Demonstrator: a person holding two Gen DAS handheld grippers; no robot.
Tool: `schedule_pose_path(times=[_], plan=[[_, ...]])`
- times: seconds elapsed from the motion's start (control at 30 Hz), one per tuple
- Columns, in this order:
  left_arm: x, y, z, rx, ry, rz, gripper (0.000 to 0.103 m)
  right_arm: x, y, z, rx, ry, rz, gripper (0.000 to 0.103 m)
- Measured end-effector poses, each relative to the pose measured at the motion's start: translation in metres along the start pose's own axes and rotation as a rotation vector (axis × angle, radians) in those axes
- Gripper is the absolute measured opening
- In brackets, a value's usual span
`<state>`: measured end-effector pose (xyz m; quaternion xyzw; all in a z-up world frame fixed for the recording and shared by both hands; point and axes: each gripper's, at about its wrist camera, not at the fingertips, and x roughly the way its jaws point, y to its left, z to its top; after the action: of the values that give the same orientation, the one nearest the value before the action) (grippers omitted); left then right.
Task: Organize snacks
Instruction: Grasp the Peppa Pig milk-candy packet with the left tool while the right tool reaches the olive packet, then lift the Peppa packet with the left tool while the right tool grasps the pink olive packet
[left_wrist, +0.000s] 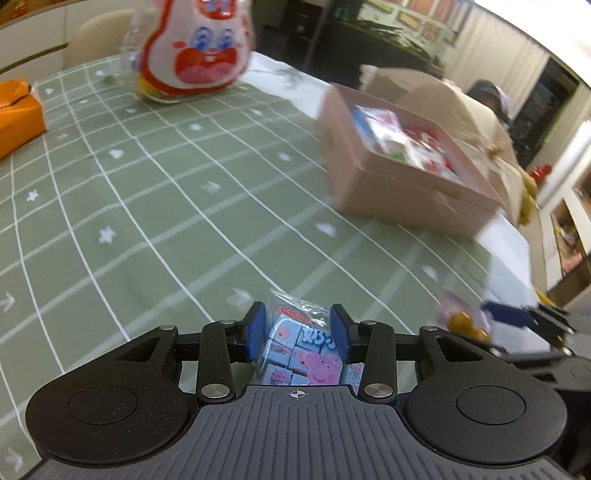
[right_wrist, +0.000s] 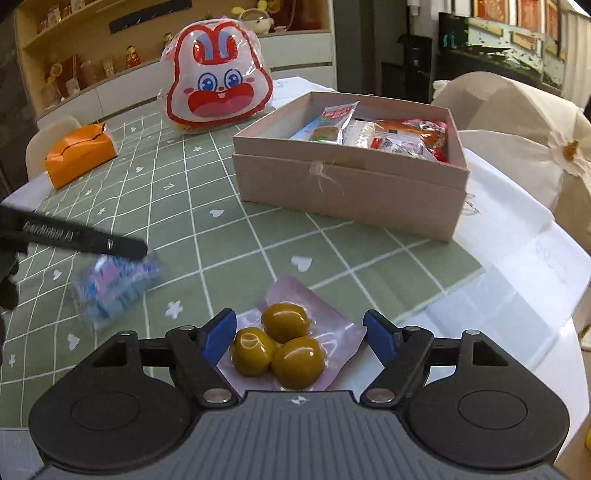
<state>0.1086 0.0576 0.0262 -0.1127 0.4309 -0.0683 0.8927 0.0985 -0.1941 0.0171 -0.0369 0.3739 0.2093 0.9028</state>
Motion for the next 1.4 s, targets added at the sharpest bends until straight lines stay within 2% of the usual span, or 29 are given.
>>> schedule_pose_path(times=[0.1,0.17,0.27,0.37,0.4,0.47,0.53,0.6,0.7,0.83,0.9,0.97,1.17,1.4], plan=[[-0.019,-0.011,-0.01,0.038,-0.031,-0.006,0.042,-0.005,0.005,-0.009,-0.005,-0.016,-0.028,0.079],[-0.032,-0.022,-0.017,0.115,-0.049,0.007,0.042,-0.008,0.008,-0.013,-0.002,-0.022,-0.042,0.08],[-0.036,-0.045,-0.027,0.274,0.004,0.002,0.043,-0.013,0.004,-0.02,0.035,-0.045,-0.044,0.083],[-0.025,-0.066,-0.042,0.419,0.048,0.075,0.045,-0.013,0.005,-0.025,0.027,-0.074,-0.054,0.085],[-0.023,-0.07,-0.045,0.444,0.038,0.089,0.047,-0.012,0.006,-0.027,0.021,-0.083,-0.063,0.087],[-0.02,-0.076,-0.048,0.469,0.041,0.085,0.06,-0.01,0.009,-0.029,0.008,-0.093,-0.082,0.089],[-0.017,-0.077,-0.049,0.474,0.061,0.04,0.086,-0.01,0.009,-0.028,0.007,-0.09,-0.083,0.09],[-0.015,-0.079,-0.047,0.48,0.083,0.007,0.09,-0.011,0.006,-0.028,0.021,-0.095,-0.075,0.091],[-0.018,-0.072,-0.042,0.44,0.062,0.005,0.084,-0.011,0.005,-0.029,0.031,-0.1,-0.08,0.092],[-0.011,-0.062,-0.039,0.417,0.037,0.093,0.082,-0.009,0.007,-0.028,0.02,-0.09,-0.094,0.094],[-0.005,-0.056,-0.034,0.376,0.064,0.115,0.082,-0.008,0.007,-0.028,0.017,-0.087,-0.098,0.094],[-0.001,-0.047,-0.029,0.31,0.078,0.086,0.084,-0.008,0.007,-0.028,0.019,-0.085,-0.101,0.095],[-0.001,-0.055,-0.028,0.35,0.116,0.073,0.082,-0.008,0.008,-0.028,0.028,-0.081,-0.116,0.097],[-0.006,-0.06,-0.038,0.322,0.099,0.095,0.076,-0.009,0.011,-0.027,0.087,-0.029,-0.187,0.103]])
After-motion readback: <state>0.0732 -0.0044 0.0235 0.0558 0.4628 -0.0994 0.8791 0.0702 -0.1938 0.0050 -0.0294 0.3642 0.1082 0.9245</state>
